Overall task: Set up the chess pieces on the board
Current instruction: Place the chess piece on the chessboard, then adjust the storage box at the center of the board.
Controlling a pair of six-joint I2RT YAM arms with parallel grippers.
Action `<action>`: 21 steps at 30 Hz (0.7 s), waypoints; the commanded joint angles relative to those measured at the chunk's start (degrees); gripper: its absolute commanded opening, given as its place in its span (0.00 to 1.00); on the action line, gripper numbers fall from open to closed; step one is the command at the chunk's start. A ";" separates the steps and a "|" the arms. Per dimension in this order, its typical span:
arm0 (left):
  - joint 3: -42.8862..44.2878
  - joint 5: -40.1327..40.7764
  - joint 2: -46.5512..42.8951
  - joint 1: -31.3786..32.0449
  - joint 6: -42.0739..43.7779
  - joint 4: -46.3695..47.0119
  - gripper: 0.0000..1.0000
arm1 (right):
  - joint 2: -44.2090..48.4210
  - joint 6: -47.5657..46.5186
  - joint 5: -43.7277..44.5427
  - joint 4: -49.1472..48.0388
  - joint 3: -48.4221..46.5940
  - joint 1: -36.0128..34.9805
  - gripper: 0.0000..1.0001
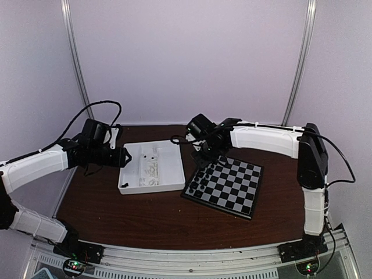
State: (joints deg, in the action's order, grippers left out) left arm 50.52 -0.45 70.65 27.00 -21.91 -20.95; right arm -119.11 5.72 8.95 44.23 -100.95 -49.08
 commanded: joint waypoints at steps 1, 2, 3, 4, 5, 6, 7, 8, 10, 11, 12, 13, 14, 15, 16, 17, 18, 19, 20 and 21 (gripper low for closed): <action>0.70 0.48 3.21 -0.11 0.42 -4.80 0.45 | 6.48 -0.51 0.52 -2.78 2.49 -0.74 0.28; 1.09 0.45 4.44 -0.11 0.46 -5.67 0.44 | 7.31 -0.60 0.42 -3.46 3.03 -0.87 0.28; 1.64 -1.47 5.85 -0.25 0.47 -6.68 0.43 | 8.10 -0.69 0.31 -3.91 3.52 -0.97 0.28; 2.55 -2.29 7.53 -0.47 0.40 -7.83 0.42 | 8.93 -0.77 0.22 -4.31 4.01 -1.08 0.28; 3.52 -2.81 9.15 -0.66 0.30 -9.06 0.41 | 9.67 -0.86 0.13 -4.61 4.32 -1.15 0.28; 4.47 -3.36 10.84 -0.78 0.34 -10.11 0.40 | 10.41 -0.96 0.11 -4.85 4.59 -1.23 0.28; 5.56 -3.92 12.37 -0.89 0.37 -11.31 0.40 | 11.14 -1.09 0.08 -5.12 4.94 -1.32 0.28; 6.75 -4.23 13.85 -0.96 0.38 -12.75 0.40 | 11.84 -1.25 0.18 -5.43 5.31 -1.41 0.28; 10.11 -4.14 16.72 -1.07 0.46 -16.10 0.40 | 13.35 -1.36 0.43 -6.07 6.20 -1.54 0.28; 11.56 -4.12 18.19 -1.14 0.59 -17.86 0.40 | 14.07 -1.40 0.51 -6.54 6.77 -1.57 0.28; 13.09 -4.06 19.64 -1.29 0.71 -19.79 0.40 | 15.04 -1.49 0.58 -7.16 7.73 -1.60 0.28; 14.33 -4.16 20.77 -1.33 0.79 -21.39 0.40 | 15.65 -1.48 0.60 -7.77 8.39 -1.56 0.29; 15.28 -4.20 21.84 -1.42 0.89 -22.67 0.40 | 16.22 -1.46 0.63 -8.28 9.04 -1.56 0.29; 16.05 -4.29 22.52 -1.43 0.84 -23.72 0.40 | 16.52 -1.57 0.61 -8.62 9.42 -1.55 0.29; 16.43 -4.48 23.09 -1.43 0.75 -24.51 0.40 | 16.74 -1.60 0.58 -8.77 9.80 -1.56 0.29; 16.90 -4.94 23.67 -1.50 0.73 -25.02 0.40 | 16.87 -1.66 0.65 -8.88 10.02 -1.56 0.29; 17.40 -4.97 23.85 -1.51 0.61 -25.74 0.40 | 17.04 -1.74 0.71 -9.01 10.29 -1.55 0.29; 17.63 -4.71 23.58 -1.52 0.33 -26.02 0.40 | 17.11 -1.80 0.67 -9.19 10.53 -1.56 0.29; 17.61 -4.33 22.91 -1.52 0.11 -26.09 0.40 | 17.27 -1.95 0.53 -9.24 10.66 -1.55 0.29; 17.55 -2.99 22.11 -1.52 -0.31 -26.16 0.41 | 17.39 -1.94 0.35 -9.36 10.85 -1.60 0.29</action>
State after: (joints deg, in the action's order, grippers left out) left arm 66.48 -4.23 94.06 25.96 -21.78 -43.18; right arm -103.50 4.34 8.91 36.80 -91.22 -50.39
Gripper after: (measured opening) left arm 0.397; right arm 0.287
